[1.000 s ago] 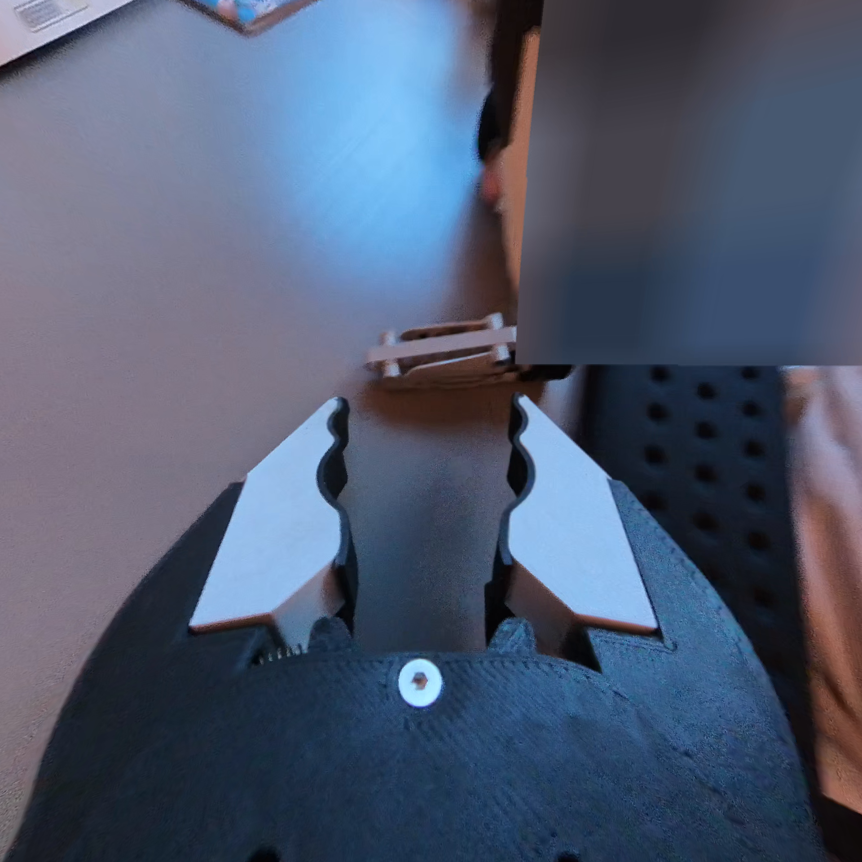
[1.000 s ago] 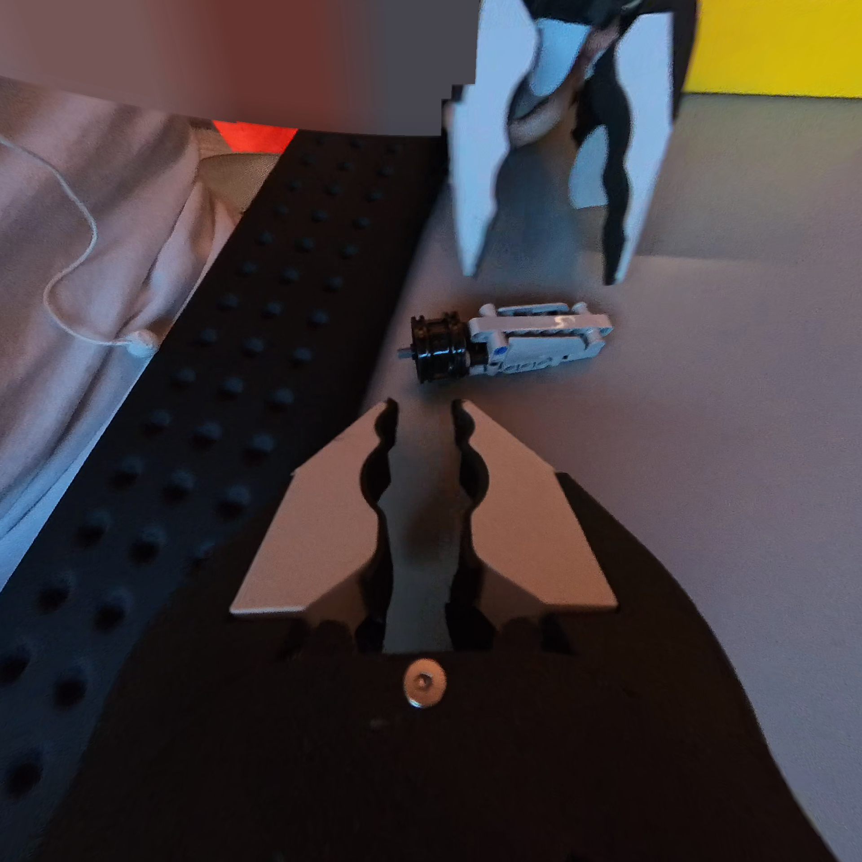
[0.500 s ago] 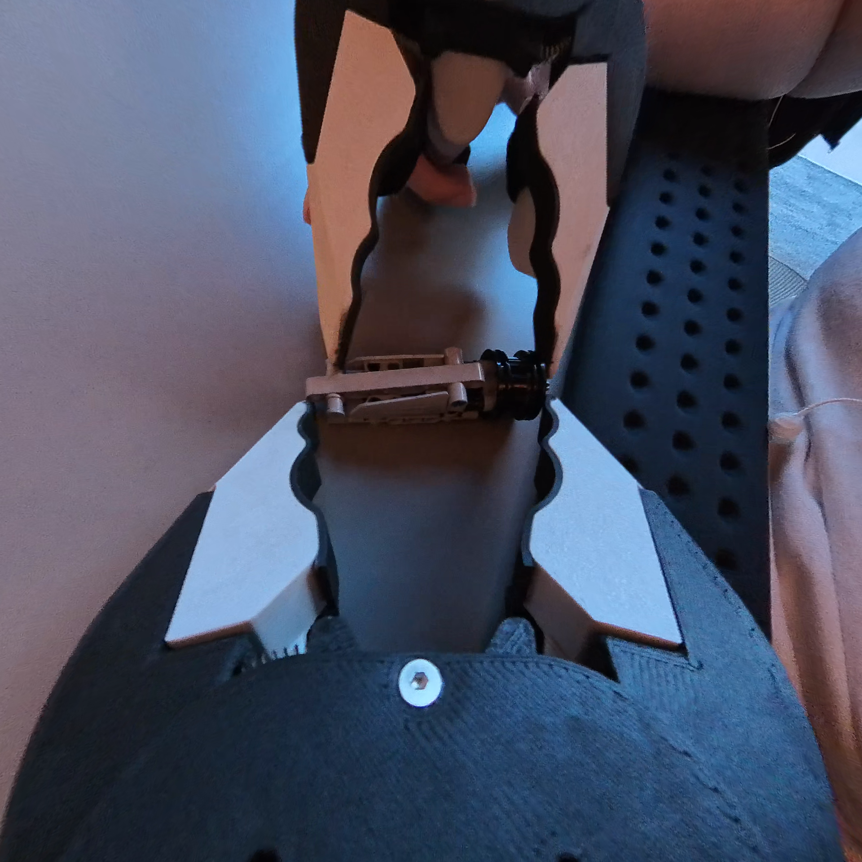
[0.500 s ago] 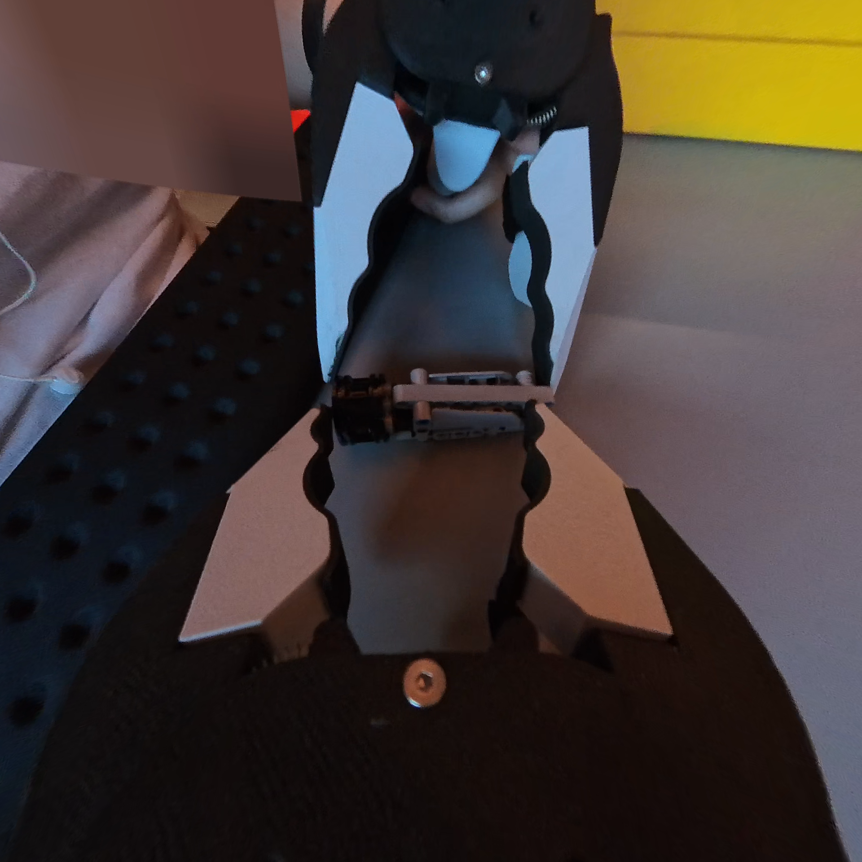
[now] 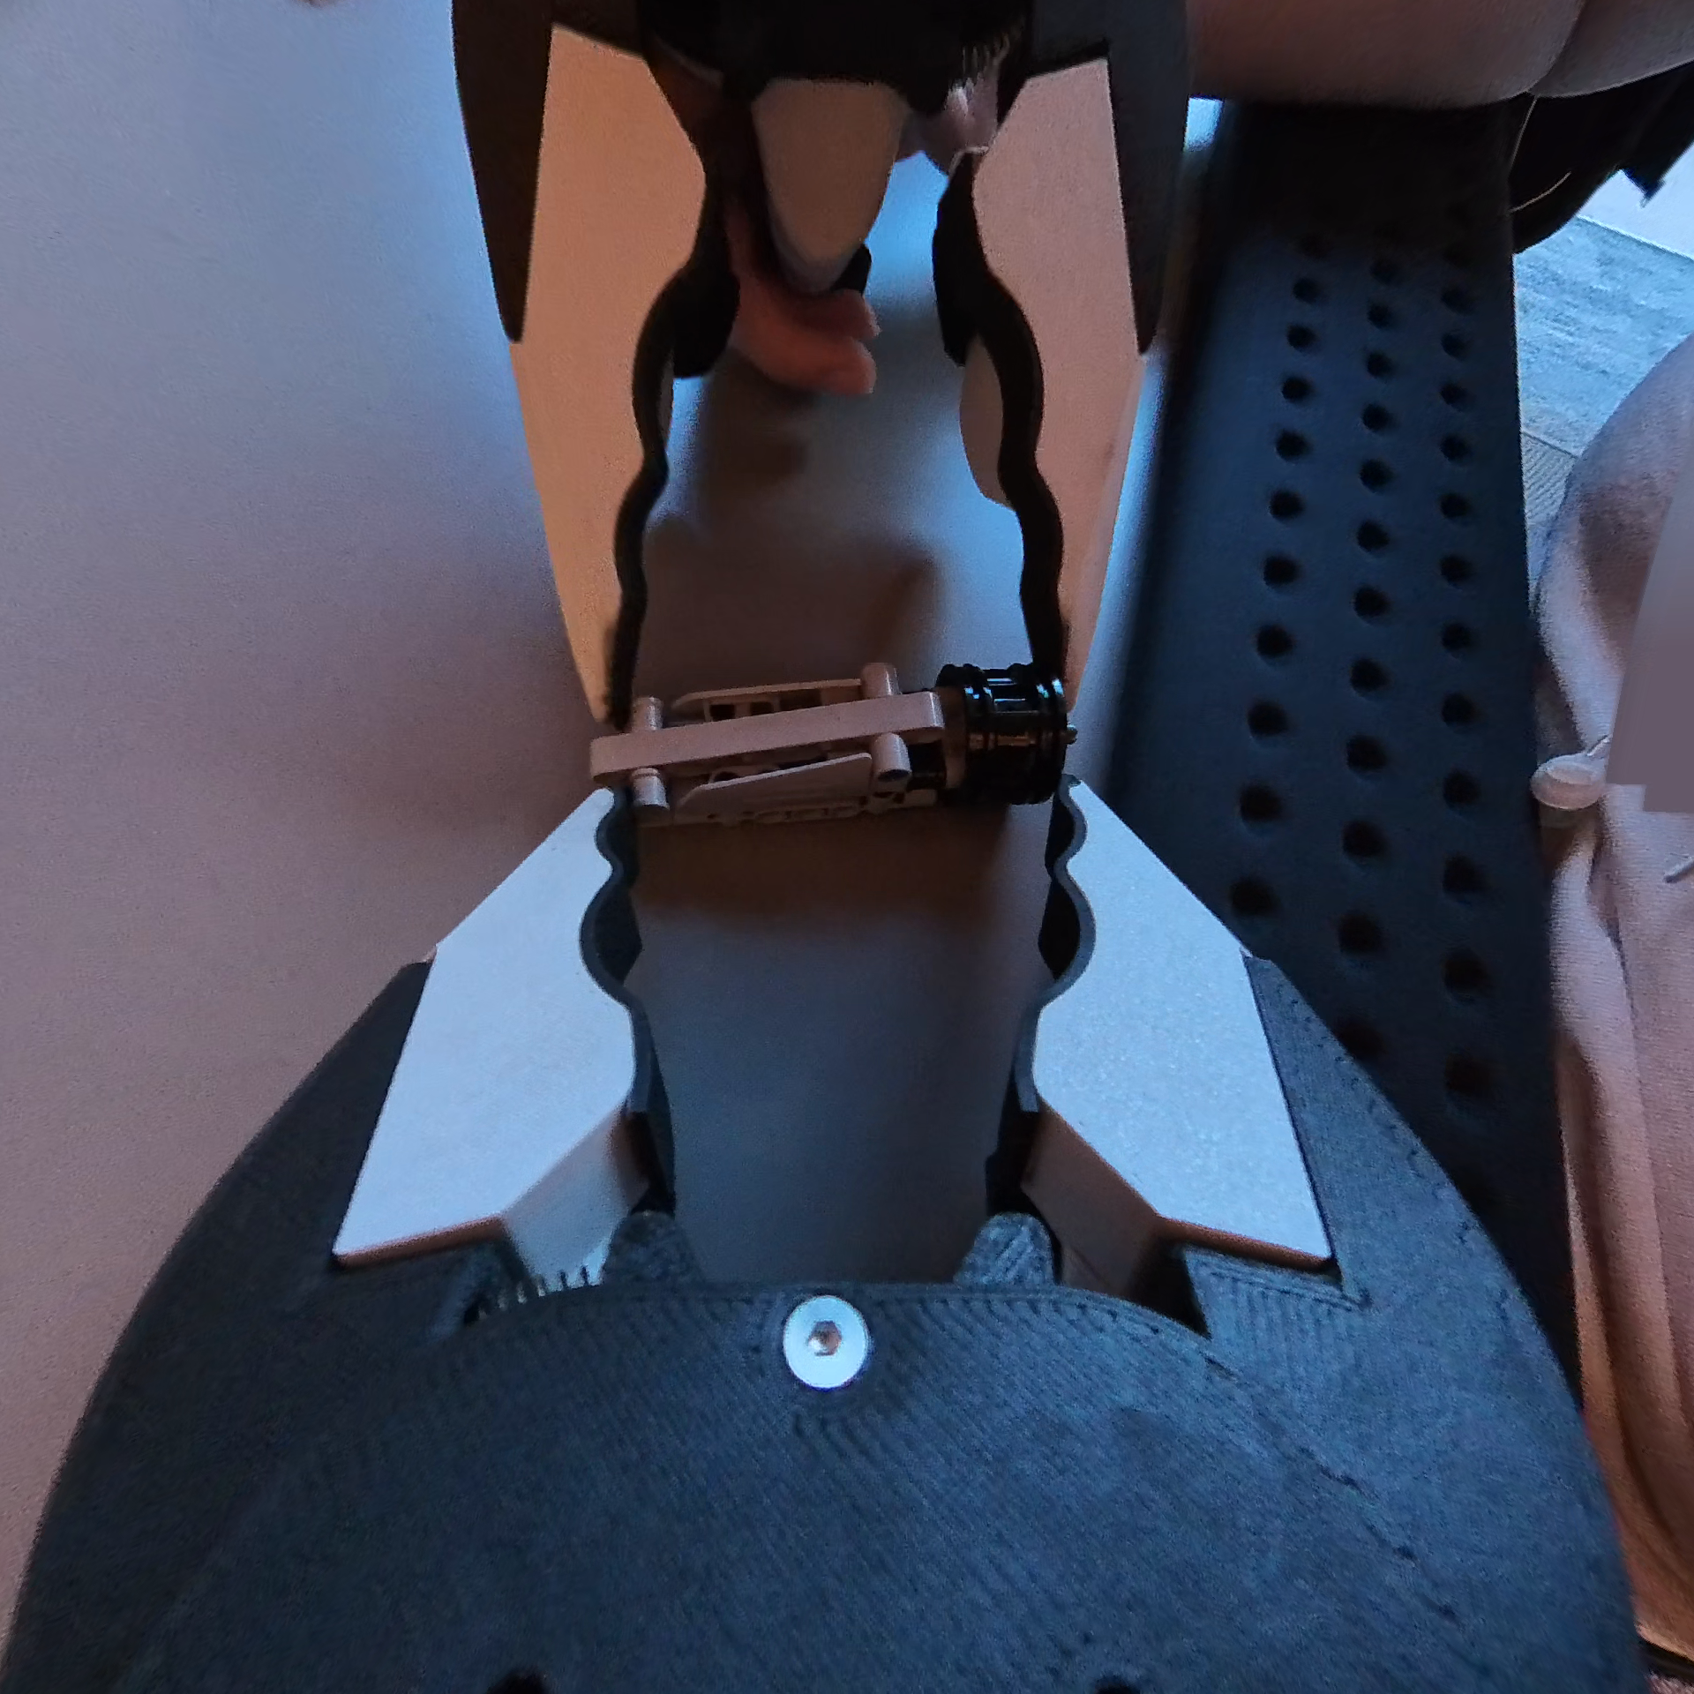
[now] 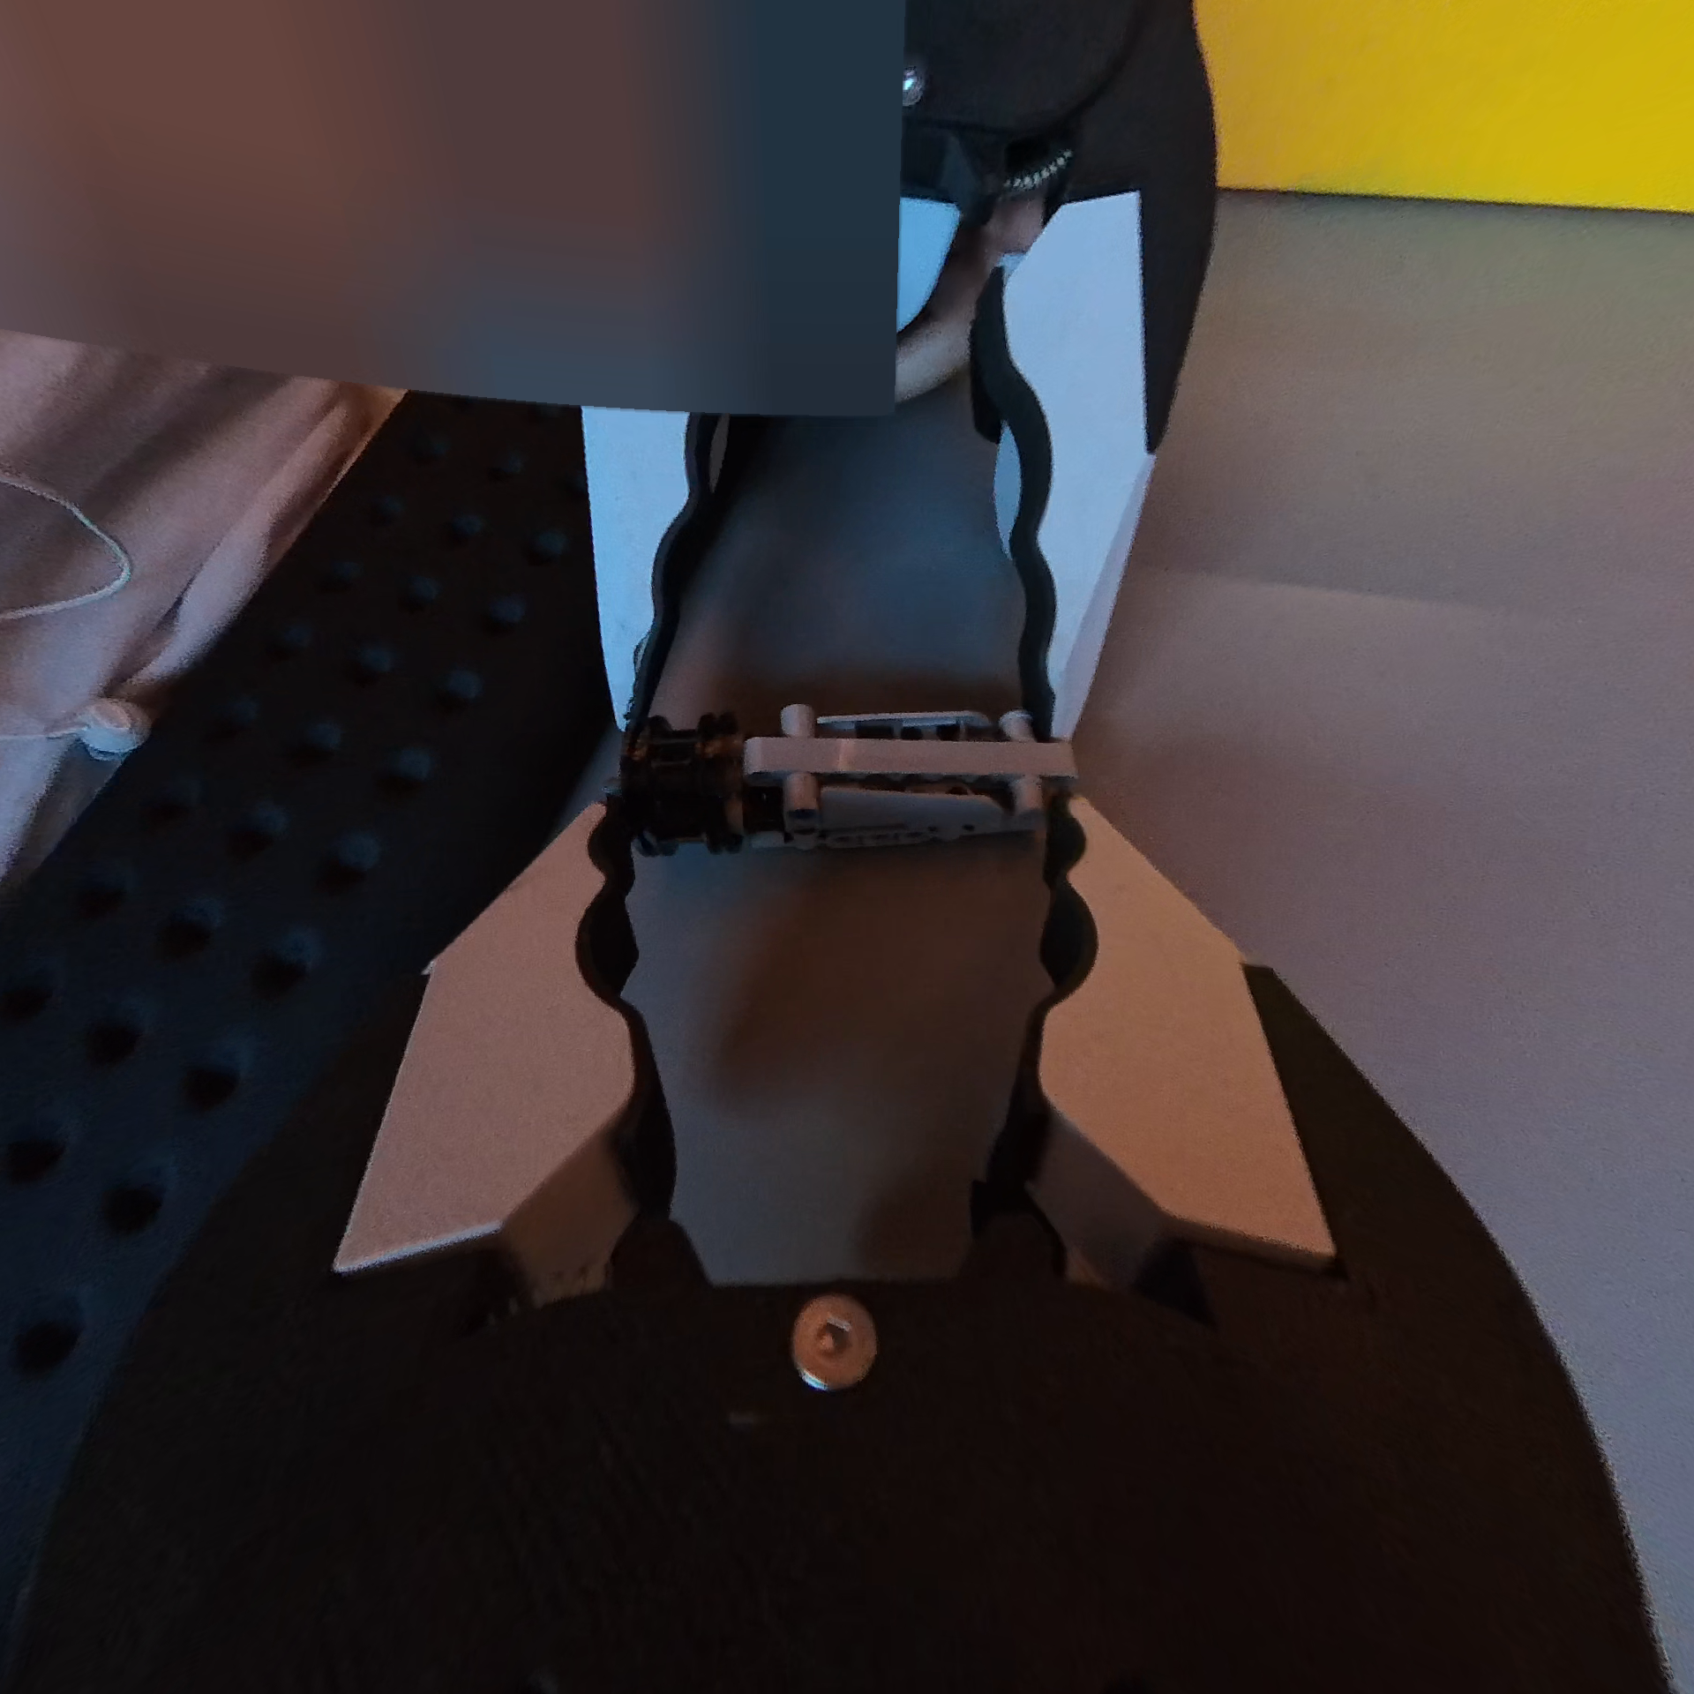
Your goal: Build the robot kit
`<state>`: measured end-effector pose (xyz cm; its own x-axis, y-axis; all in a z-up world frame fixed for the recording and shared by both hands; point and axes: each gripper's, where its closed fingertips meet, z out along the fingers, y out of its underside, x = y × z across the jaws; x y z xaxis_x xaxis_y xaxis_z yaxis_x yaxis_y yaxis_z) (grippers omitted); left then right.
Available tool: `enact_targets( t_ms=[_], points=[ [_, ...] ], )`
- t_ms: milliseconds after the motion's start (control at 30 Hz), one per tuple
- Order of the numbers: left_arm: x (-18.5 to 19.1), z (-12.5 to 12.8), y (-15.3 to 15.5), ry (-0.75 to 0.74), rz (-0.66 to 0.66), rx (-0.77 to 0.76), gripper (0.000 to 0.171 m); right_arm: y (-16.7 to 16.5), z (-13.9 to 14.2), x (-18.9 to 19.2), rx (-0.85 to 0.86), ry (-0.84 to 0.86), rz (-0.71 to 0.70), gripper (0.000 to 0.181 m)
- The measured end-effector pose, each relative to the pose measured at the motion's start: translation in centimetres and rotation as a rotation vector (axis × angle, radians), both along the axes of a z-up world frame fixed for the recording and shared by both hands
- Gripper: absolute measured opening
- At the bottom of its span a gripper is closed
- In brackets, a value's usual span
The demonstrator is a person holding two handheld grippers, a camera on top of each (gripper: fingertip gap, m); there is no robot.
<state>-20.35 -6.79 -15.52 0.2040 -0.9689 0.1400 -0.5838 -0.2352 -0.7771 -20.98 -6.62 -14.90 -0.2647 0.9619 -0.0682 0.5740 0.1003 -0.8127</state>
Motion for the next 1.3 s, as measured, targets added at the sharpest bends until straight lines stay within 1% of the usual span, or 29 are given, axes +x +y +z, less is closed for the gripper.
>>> enact_targets(
  t_ms=[433,767,1300],
  points=[
    [0.01,-0.05,0.05,0.005,0.001,0.011,0.089,0.04,-0.29,0.06,-0.021,-0.023,-0.087,0.09],
    [0.24,-0.08,-0.26,0.007,-0.035,0.013,0.09,-0.37,-0.32,0.1,-0.02,-0.026,-0.073,0.088],
    [0.33,-0.04,-0.43,0.004,-0.036,0.009,0.089,-0.51,-0.26,0.18,-0.034,-0.039,-0.055,0.087]
  ],
)
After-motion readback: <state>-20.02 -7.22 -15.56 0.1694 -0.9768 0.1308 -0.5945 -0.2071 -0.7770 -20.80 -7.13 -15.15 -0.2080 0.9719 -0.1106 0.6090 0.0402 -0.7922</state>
